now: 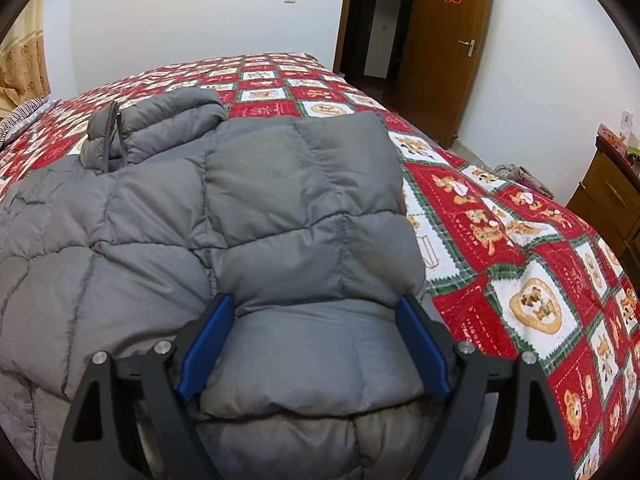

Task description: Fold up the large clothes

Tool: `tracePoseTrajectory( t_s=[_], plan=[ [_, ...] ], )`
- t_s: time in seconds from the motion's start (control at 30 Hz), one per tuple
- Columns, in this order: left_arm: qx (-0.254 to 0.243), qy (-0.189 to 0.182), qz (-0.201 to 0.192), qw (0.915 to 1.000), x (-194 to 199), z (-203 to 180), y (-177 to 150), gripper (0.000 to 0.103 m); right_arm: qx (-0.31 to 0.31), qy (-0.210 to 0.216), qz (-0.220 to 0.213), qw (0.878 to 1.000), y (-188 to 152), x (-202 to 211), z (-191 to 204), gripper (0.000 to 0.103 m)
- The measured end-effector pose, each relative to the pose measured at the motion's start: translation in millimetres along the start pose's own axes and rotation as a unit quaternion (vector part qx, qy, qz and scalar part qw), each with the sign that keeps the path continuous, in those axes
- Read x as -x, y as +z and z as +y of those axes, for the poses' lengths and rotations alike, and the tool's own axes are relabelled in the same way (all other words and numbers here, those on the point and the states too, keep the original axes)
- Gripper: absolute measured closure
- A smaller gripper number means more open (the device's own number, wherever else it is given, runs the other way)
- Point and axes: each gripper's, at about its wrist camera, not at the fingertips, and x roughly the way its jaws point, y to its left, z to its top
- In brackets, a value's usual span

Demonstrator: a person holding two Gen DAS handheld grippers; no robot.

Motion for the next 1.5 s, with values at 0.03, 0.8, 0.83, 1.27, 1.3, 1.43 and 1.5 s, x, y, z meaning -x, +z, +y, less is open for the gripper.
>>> tracePoseTrajectory(
  t_s=[0.03, 0.8, 0.83, 1.27, 1.3, 1.43, 1.5],
  plan=[
    [-0.01, 0.005, -0.003, 0.9999, -1.6, -5.7, -4.0, 0.002, 0.0, 0.0, 0.0, 1.0, 0.0, -0.2, 0.0, 0.017],
    [-0.362, -0.303, -0.175, 0.8639, 214.0, -188.7, -132.2, 0.097, -0.002, -0.003, -0.003, 1.0, -0.7, -0.2, -1.2, 0.016],
    [-0.378, -0.315, -0.17, 0.8539, 220.0, -193.6, -150.5, 0.097, -0.002, -0.002, -0.003, 1.0, -0.7, -0.2, -1.5, 0.016],
    [-0.081, -0.169, -0.013, 0.9822, 101.6, -83.5, -64.4, 0.039, -0.006, 0.001, -0.004, 1.0, -0.6, -0.9, -1.8, 0.015],
    [-0.029, -0.138, -0.034, 0.9894, 94.6, -57.2, -49.3, 0.027, -0.006, 0.001, -0.003, 1.0, -0.7, -0.2, -1.9, 0.015],
    [0.061, -0.058, -0.08, 0.9933, 73.8, -2.8, -13.6, 0.022, -0.005, -0.001, -0.003, 1.0, -0.8, -0.5, -1.8, 0.015],
    [0.071, -0.015, -0.041, 0.9965, 47.2, 6.6, -0.4, 0.022, -0.004, -0.003, -0.004, 1.0, -0.8, -0.9, -1.0, 0.015]
  ],
)
